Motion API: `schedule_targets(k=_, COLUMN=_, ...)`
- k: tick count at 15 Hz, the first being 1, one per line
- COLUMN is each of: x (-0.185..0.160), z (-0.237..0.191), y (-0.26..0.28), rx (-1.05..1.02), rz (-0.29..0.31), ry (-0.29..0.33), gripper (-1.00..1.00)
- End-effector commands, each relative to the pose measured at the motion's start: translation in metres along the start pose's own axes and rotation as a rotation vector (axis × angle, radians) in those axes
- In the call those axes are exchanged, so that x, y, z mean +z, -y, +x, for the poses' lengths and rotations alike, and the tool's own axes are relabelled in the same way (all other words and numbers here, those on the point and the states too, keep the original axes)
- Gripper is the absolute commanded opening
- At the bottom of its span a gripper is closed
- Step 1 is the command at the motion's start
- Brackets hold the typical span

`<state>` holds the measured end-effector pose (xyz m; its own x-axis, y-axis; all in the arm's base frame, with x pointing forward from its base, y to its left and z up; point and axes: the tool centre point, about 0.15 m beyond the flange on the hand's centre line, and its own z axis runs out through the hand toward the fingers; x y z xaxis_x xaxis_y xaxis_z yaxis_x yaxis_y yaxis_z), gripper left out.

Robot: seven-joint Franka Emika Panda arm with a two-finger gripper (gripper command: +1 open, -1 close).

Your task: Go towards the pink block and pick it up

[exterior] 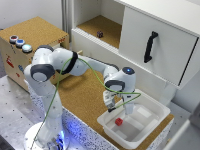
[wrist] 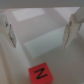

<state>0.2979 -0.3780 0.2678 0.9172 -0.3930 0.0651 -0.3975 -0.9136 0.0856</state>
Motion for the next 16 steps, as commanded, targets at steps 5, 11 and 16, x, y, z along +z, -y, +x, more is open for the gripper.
schedule_targets(k=5, x=0.044, z=-0.039, y=0.002, rx=-0.404, rz=-0.073, ry=-0.061, gripper=1.00)
schedule_targets(k=11, x=0.048, z=-0.063, y=0.016, rx=-0.419, rz=-0.072, ry=-0.054, gripper=1.00)
schedule_targets(k=16, x=0.049, z=-0.065, y=0.027, rx=-0.338, rz=-0.078, ry=-0.028, gripper=-1.00)
